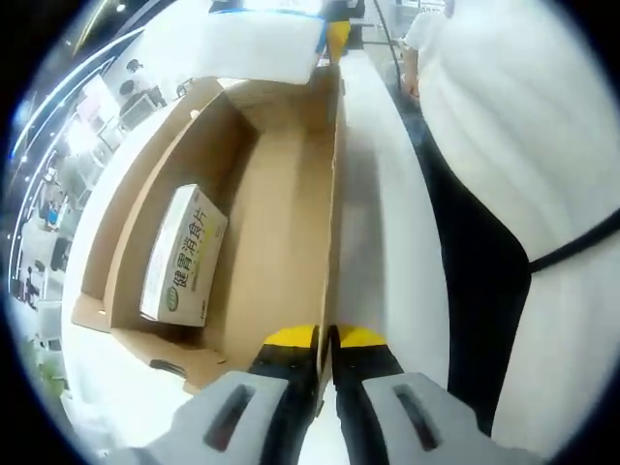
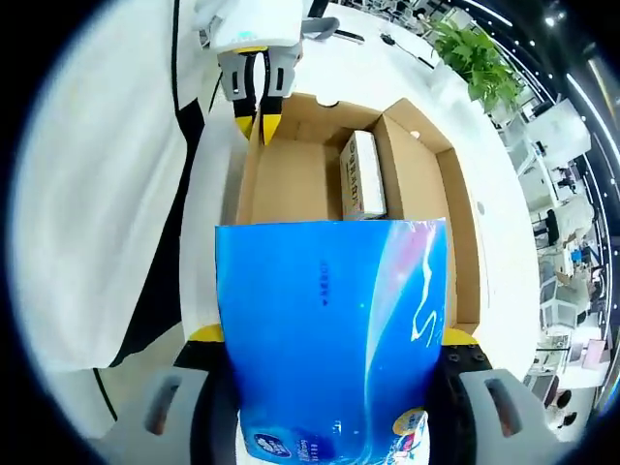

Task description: Operate the shoe box by opening the lid, removing the specified soft item, and placing it in the target area until the item is outside and the box remains undamaged.

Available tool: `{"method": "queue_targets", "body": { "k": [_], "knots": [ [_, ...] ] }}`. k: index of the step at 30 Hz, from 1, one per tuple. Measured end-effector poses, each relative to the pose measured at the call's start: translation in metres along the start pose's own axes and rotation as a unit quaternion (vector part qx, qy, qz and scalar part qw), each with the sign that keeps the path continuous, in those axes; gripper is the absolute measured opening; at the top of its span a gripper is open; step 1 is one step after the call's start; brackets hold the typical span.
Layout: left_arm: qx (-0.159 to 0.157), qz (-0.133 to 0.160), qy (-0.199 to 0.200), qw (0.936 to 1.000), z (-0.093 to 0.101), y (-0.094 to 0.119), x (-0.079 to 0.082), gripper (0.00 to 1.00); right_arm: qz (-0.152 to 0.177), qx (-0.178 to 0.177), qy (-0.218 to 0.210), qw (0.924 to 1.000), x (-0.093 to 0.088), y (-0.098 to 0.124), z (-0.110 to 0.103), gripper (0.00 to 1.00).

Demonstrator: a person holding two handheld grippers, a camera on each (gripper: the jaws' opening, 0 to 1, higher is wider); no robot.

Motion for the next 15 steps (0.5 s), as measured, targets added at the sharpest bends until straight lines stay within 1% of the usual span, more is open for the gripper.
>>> {"method": "queue_targets", "body": {
  "k": [4,9,10,12,15],
  "knots": [
    [-0.001,-0.001,0.000,1.0000,0.000,0.000,0.000,0.05,-0.003,-0.004,-0.010,0.9999,-0.007,0.001,-0.001,0.78],
    [-0.001,-0.001,0.001,1.0000,0.000,0.001,0.000,0.05,0.008,-0.006,-0.029,0.9995,-0.010,0.006,-0.006,0.78],
    [-0.001,-0.001,0.001,1.0000,0.000,0.001,0.000,0.05,0.011,0.001,-0.038,0.9992,-0.012,0.006,-0.010,0.78],
    [-0.001,-0.002,0.001,1.0000,0.000,0.001,0.000,0.05,0.009,0.001,-0.036,0.9993,-0.016,0.005,-0.016,0.78],
    [-0.002,-0.002,0.002,1.0000,0.000,0.001,0.000,0.05,-0.001,0.008,-0.037,0.9993,-0.024,0.005,-0.023,0.78]
  ]
}}
Point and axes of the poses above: the point that each gripper's makers call its tool centre point, and the gripper's own axes: y roughly backward along the fingers, z roughly to its right, x roughly out of its top, the point moved 3 cm from there along y, roughly backward along the fingers, and after that the axes turned 6 degrees about x, right-handed, at the moved point
